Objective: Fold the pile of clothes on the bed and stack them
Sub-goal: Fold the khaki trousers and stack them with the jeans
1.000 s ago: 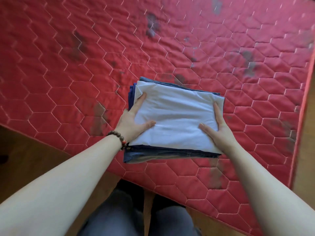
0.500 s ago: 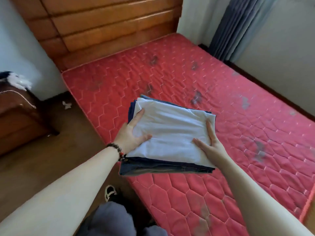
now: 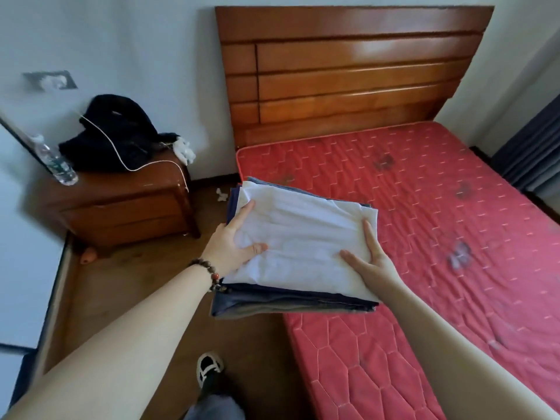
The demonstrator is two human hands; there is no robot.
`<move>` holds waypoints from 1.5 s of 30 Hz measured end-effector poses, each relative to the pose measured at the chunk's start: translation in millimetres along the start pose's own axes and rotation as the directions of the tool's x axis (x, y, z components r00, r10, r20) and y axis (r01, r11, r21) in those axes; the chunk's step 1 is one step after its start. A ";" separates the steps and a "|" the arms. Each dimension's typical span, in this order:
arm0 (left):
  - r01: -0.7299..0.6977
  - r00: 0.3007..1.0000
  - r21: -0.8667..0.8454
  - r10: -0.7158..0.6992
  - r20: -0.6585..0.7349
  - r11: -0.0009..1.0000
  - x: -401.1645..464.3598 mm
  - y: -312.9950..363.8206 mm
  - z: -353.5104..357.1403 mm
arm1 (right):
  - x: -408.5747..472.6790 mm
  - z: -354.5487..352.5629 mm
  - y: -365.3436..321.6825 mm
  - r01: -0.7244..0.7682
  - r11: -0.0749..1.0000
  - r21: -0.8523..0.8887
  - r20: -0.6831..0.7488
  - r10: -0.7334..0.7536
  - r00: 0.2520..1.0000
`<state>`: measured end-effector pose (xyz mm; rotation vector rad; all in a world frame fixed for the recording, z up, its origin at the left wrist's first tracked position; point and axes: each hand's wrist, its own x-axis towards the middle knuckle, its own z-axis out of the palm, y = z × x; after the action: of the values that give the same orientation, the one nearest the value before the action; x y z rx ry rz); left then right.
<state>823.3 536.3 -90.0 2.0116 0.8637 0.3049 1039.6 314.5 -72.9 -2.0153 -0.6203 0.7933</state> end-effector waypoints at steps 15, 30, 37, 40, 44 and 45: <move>0.080 0.997 0.026 -0.079 -0.014 0.996 162.9 -127.0 -175.4 | 174.9 174.1 -127.6 -0.035 0.997 -0.069 0.035 0.037 0.999; 0.017 0.982 0.137 -0.042 0.185 0.990 444.6 -171.8 -214.1 | 394.3 222.7 -157.2 -0.200 0.979 0.049 -0.092 0.204 0.975; -0.036 0.937 0.216 -0.042 0.346 0.976 559.4 -175.8 -210.8 | 467.0 234.2 -156.3 -0.295 0.945 0.138 -0.183 0.317 0.931; -0.069 0.889 0.256 -0.057 0.455 0.964 600.6 -183.9 -197.4 | 483.5 245.2 -145.1 -0.353 0.919 0.176 -0.227 0.387 0.894; -0.128 0.798 0.286 -0.073 0.599 0.950 659.7 -208.1 -169.6 | 508.3 269.0 -124.1 -0.425 0.864 0.271 -0.286 0.494 0.821; -0.142 0.778 0.285 -0.072 0.625 0.948 672.7 -214.8 -162.2 | 514.8 276.1 -118.3 -0.436 0.853 0.285 -0.298 0.511 0.806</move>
<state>1130.0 1173.0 -249.5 2.2132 0.4534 -0.5153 1170.8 870.0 -244.7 -2.0732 0.1960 0.7017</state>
